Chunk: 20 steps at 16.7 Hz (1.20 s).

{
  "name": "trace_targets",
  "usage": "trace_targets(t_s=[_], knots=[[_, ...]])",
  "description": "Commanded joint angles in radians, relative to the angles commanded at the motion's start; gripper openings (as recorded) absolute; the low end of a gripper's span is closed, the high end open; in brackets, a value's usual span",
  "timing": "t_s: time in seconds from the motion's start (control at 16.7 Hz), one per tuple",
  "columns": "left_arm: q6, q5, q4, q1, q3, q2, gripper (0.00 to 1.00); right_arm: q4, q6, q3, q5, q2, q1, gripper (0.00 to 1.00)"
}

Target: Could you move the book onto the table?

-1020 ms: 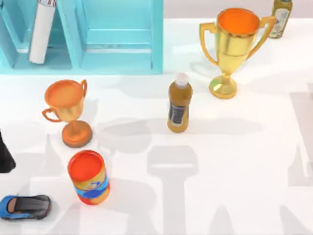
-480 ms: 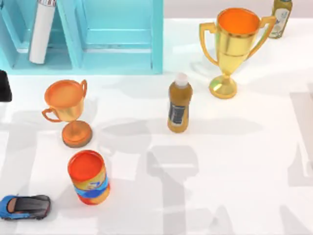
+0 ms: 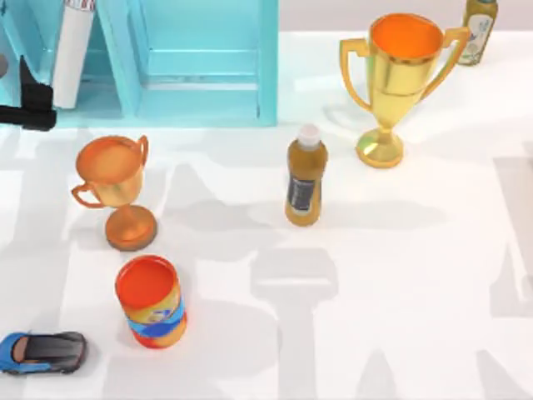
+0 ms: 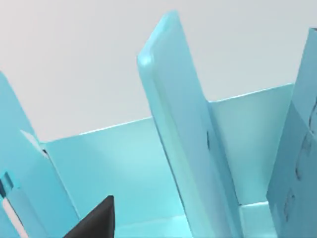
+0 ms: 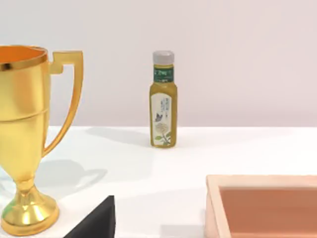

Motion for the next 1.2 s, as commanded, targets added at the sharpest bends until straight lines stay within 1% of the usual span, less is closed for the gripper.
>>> trace_targets(t_s=[0.3, 0.54, 0.96, 1.2], knots=[[0.061, 0.004, 0.233, -0.044, 0.097, 0.339, 1.00, 0.000, 0.000, 0.000, 0.000, 0.000, 0.000, 1.00], [0.083, 0.020, 0.332, -0.100, 0.119, 0.469, 1.00, 0.000, 0.000, 0.000, 0.000, 0.000, 0.000, 1.00], [0.084, 0.023, 0.338, -0.103, 0.118, 0.478, 1.00, 0.000, 0.000, 0.000, 0.000, 0.000, 0.000, 1.00], [0.085, 0.052, 0.289, -0.077, 0.222, 0.530, 1.00, 0.000, 0.000, 0.000, 0.000, 0.000, 0.000, 1.00]])
